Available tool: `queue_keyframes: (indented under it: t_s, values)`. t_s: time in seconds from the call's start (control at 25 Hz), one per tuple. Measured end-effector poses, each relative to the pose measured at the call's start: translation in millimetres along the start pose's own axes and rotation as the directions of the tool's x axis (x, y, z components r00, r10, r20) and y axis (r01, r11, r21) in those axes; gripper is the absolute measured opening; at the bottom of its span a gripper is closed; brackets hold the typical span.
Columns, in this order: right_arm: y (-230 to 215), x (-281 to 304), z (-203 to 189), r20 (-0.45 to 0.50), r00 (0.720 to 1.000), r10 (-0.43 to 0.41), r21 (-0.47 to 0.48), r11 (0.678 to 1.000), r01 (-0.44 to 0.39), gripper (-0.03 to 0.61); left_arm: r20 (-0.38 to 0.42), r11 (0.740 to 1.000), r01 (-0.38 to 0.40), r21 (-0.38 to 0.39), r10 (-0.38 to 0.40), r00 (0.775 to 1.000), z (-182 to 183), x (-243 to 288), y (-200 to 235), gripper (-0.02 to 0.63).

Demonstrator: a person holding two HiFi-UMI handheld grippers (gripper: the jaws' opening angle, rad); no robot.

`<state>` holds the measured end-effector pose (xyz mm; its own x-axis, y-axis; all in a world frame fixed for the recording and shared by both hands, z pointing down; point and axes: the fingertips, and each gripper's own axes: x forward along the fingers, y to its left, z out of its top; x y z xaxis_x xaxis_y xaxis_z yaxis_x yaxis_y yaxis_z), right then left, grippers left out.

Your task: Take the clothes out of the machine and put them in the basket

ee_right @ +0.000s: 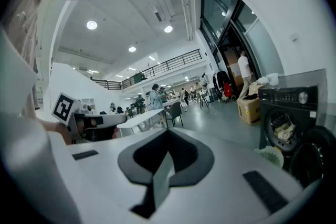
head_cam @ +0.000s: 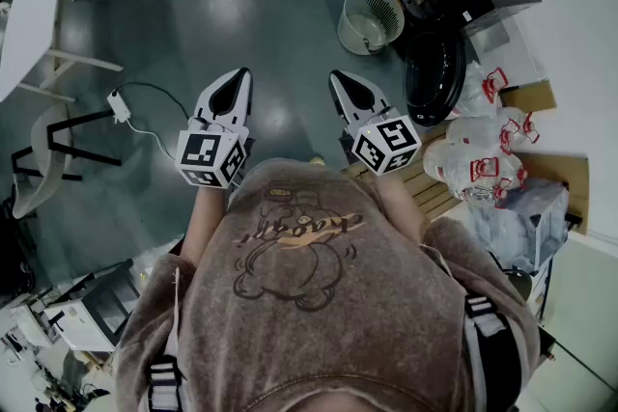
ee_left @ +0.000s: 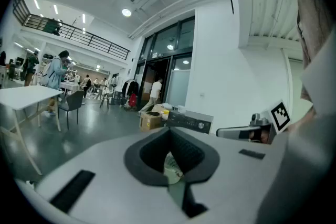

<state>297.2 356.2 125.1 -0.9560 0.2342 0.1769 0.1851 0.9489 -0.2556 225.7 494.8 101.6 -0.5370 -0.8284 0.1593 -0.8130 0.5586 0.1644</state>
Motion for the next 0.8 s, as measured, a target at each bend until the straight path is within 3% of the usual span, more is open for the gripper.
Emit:
queue_keyframes:
  t_s: [0.8]
  values:
    - [39.0, 65.1, -13.2, -0.055, 0.998, 0.015, 0.001, 1.000, -0.015, -0.003, -0.008, 1.000, -0.031, -0.002, 0.031, 0.999, -2.0, -17.1, 76.0, 0.003]
